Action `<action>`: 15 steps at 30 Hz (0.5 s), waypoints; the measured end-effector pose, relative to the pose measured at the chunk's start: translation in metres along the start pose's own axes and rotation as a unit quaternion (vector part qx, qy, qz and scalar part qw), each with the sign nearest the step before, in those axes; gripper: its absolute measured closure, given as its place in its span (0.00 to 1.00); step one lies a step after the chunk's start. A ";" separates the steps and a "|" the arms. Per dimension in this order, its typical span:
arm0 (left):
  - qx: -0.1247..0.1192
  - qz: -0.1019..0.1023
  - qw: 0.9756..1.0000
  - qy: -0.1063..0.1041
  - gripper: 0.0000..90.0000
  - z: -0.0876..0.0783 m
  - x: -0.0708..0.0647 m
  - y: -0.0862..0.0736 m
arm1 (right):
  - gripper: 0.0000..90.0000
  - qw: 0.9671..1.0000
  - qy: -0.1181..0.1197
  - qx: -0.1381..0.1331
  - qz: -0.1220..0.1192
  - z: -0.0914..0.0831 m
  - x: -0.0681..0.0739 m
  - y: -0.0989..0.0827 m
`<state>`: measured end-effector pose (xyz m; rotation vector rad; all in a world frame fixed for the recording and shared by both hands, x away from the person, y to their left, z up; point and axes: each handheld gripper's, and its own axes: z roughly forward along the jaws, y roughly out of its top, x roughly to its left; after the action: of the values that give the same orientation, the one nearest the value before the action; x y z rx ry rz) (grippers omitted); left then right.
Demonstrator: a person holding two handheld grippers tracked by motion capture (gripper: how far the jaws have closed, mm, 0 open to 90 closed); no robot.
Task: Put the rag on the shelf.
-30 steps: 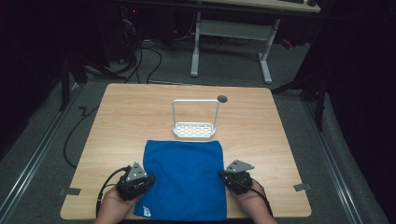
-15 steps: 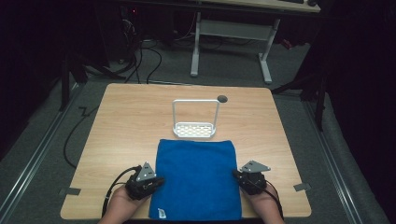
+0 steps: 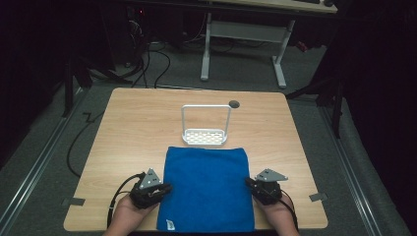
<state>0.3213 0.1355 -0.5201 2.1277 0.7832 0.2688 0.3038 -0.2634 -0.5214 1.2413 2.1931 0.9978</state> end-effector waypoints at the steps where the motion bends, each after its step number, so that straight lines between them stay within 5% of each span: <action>1: -0.003 -0.002 1.000 0.004 0.89 -0.001 0.001 0.000 | 0.98 1.000 -0.002 -0.010 0.008 -0.002 -0.002 0.001; 6: -0.021 -0.015 0.999 0.030 0.85 -0.001 0.007 0.007 | 0.93 0.999 -0.010 -0.024 0.031 -0.007 -0.012 0.000; 15: -0.022 -0.033 0.996 0.076 0.79 0.016 0.027 0.023 | 0.80 0.999 -0.016 -0.037 0.030 -0.002 -0.015 -0.001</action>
<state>0.3598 0.1317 -0.5141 2.0530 0.9243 0.4121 0.3092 -0.2772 -0.5206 1.2873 2.0859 1.0665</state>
